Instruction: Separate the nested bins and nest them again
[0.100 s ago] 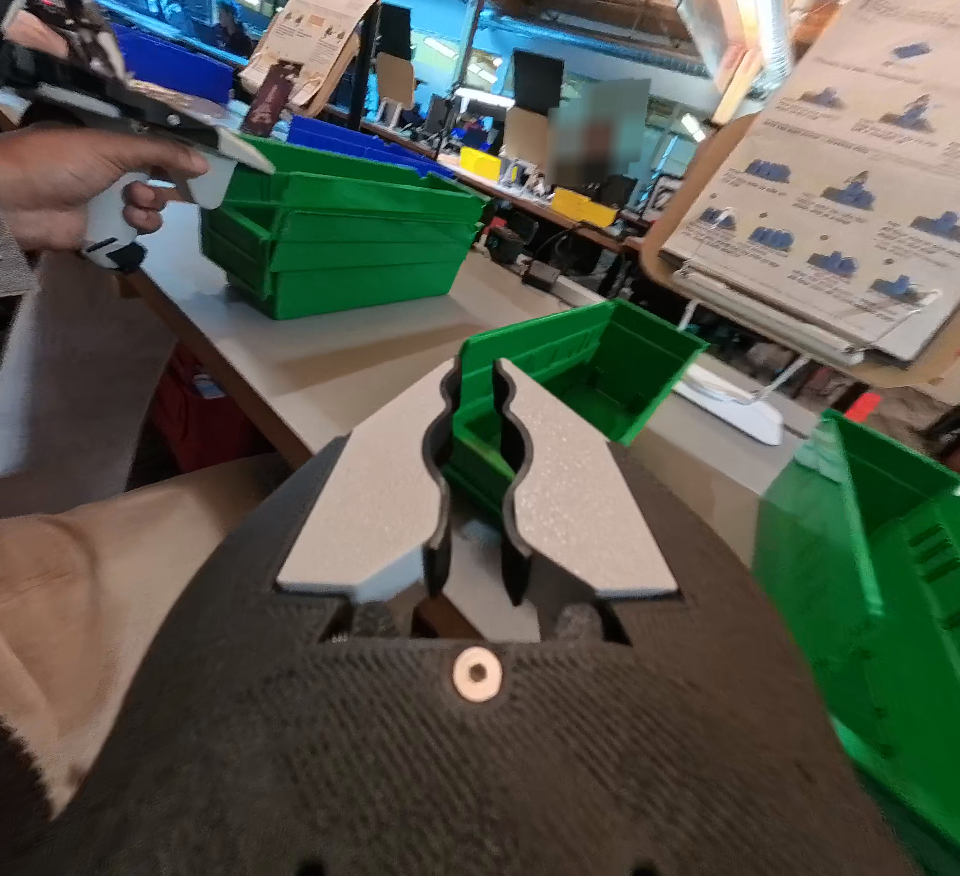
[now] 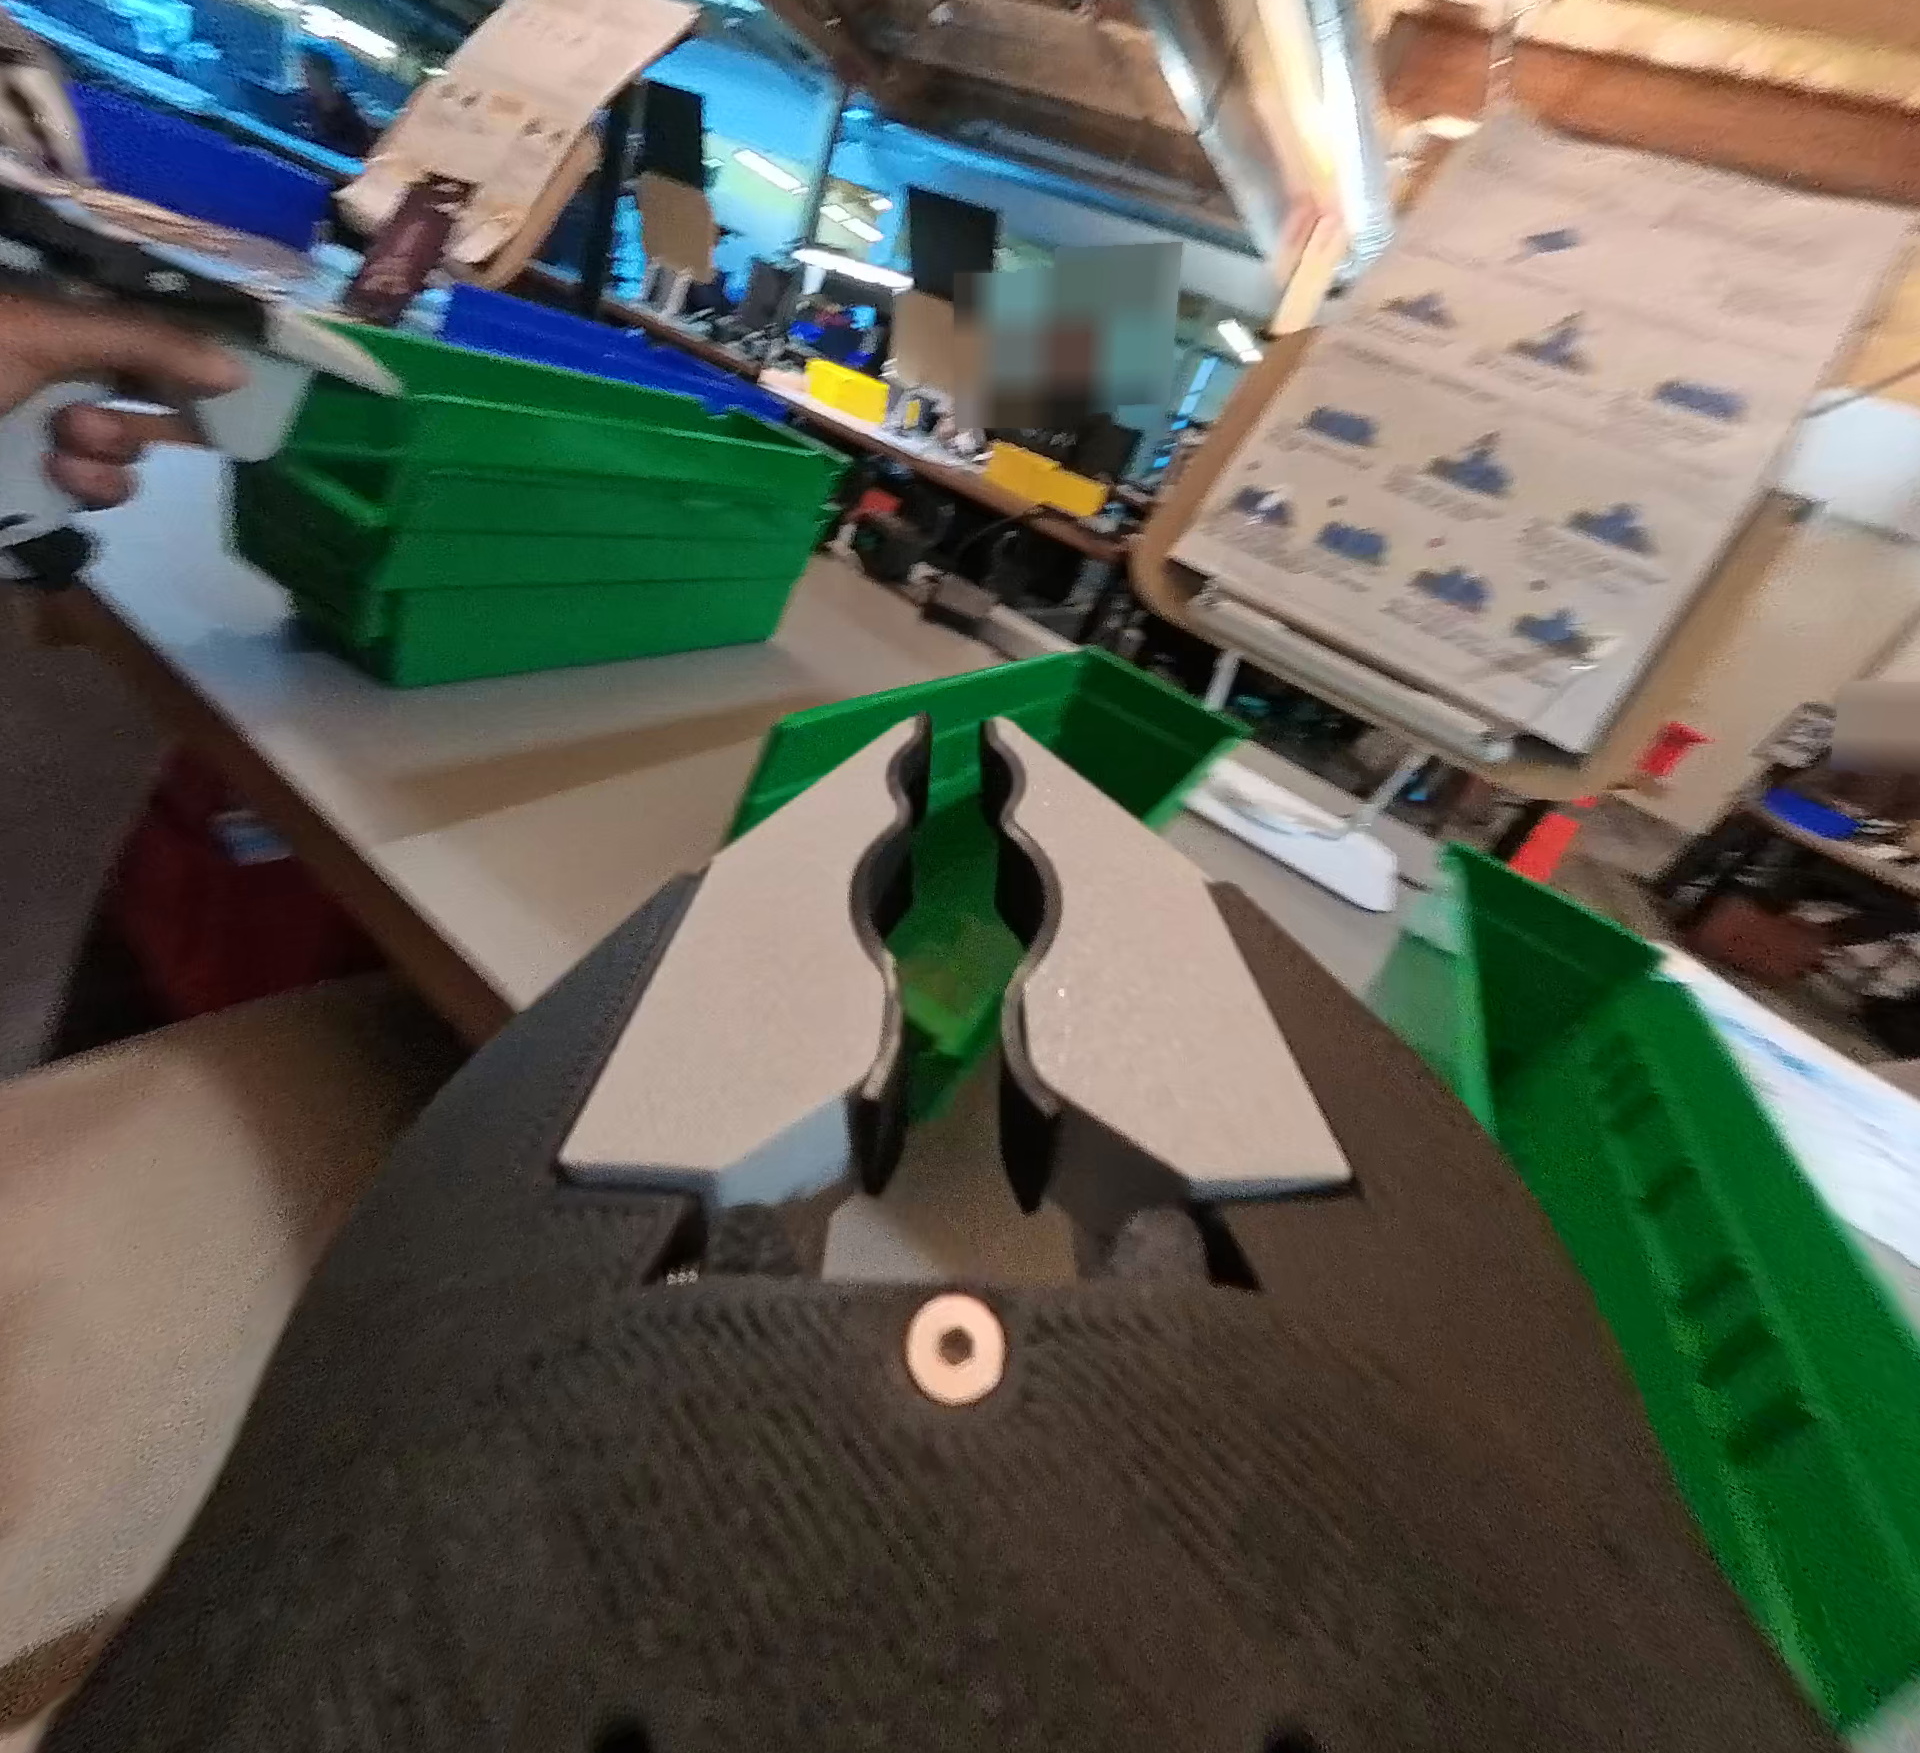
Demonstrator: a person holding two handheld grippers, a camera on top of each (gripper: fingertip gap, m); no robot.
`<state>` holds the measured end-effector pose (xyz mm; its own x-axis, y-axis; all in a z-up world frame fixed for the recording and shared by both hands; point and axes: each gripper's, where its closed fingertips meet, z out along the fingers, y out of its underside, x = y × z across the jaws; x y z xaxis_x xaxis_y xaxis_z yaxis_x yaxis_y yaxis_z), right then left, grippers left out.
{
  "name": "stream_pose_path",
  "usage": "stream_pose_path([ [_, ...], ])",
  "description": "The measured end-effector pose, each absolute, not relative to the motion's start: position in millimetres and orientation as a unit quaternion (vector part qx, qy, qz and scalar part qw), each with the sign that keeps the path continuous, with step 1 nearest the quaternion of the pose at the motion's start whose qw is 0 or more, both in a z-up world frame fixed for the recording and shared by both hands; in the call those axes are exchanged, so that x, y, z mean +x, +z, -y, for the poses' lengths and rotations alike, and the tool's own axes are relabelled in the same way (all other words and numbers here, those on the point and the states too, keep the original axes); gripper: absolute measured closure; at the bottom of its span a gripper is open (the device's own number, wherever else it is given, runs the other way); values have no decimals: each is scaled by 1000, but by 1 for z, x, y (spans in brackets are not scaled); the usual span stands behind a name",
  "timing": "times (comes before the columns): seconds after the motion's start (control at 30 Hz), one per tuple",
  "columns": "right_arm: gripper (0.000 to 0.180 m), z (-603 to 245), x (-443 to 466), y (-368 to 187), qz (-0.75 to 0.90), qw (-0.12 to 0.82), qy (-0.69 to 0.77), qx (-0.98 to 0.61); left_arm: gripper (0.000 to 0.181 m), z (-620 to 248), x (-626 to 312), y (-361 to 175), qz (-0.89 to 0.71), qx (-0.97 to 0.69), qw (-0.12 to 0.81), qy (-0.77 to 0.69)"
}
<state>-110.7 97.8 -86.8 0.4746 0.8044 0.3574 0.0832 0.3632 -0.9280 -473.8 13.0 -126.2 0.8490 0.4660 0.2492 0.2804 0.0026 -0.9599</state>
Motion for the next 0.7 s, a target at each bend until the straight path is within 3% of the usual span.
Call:
stream_pose_path([
  [0.17, 169, -163, -54, -69, 359, 742, 178, -537, 179, -13, -473, -125, 265, -696, 664, 67],
  [0.4, 167, -228, 28, -59, 262, 771, 100, -572, 120, 2, -482, -103, 309, -657, 674, 135],
  [0.47, 159, -243, 41, -70, 247, 756, 95, -599, 113, 10, -478, -81, 296, -630, 697, 172],
  [0.6, 125, -270, 50, -111, 211, 679, 128, -691, 117, 10, -451, -52, 246, -600, 733, 206],
  [0.7, 113, -281, 48, -148, 204, 605, 143, -756, 121, -1, -421, -43, 213, -599, 747, 195],
])
